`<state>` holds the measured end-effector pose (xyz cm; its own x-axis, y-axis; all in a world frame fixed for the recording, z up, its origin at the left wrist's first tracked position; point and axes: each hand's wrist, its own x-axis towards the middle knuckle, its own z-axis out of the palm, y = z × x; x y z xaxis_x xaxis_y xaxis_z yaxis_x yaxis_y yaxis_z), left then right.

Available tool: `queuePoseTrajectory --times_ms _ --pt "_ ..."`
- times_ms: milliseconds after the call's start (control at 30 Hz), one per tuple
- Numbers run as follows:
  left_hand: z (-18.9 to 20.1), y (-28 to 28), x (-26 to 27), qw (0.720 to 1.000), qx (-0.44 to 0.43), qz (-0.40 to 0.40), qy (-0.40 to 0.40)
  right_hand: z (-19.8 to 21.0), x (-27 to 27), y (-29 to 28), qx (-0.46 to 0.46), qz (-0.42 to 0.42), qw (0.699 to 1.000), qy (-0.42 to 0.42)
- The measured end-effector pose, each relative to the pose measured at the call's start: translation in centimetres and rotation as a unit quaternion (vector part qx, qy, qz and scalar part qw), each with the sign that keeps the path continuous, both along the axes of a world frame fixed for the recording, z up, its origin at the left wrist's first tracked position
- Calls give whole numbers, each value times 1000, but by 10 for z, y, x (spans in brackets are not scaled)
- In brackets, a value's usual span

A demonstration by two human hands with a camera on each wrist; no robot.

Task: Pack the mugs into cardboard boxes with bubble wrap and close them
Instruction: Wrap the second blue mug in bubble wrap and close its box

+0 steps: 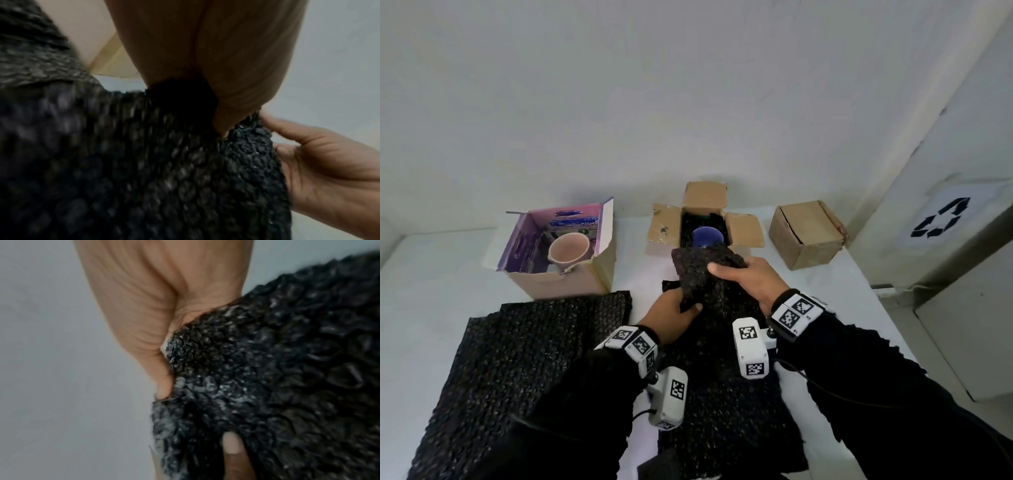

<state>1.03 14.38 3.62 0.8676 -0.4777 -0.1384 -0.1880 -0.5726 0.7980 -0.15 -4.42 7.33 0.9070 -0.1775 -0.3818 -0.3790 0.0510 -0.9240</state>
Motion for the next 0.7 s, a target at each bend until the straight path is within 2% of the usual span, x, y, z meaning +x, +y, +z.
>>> queuePoseTrajectory --times_ms 100,333,400,467,567,700 --pt "8 -2 0 999 14 -15 -36 7 5 0 40 -57 997 26" --pt "20 2 3 1000 -6 15 -2 12 25 -15 203 -150 967 39" --pt "22 -1 6 999 46 -13 -10 14 28 -19 264 -128 955 29" --pt "19 -5 13 997 68 -19 -24 20 31 -25 308 -47 950 16" --pt "17 -12 23 999 29 -11 -26 27 34 -38 220 50 974 -15" --pt "21 -25 34 999 34 -9 -20 24 34 -61 78 79 994 20"
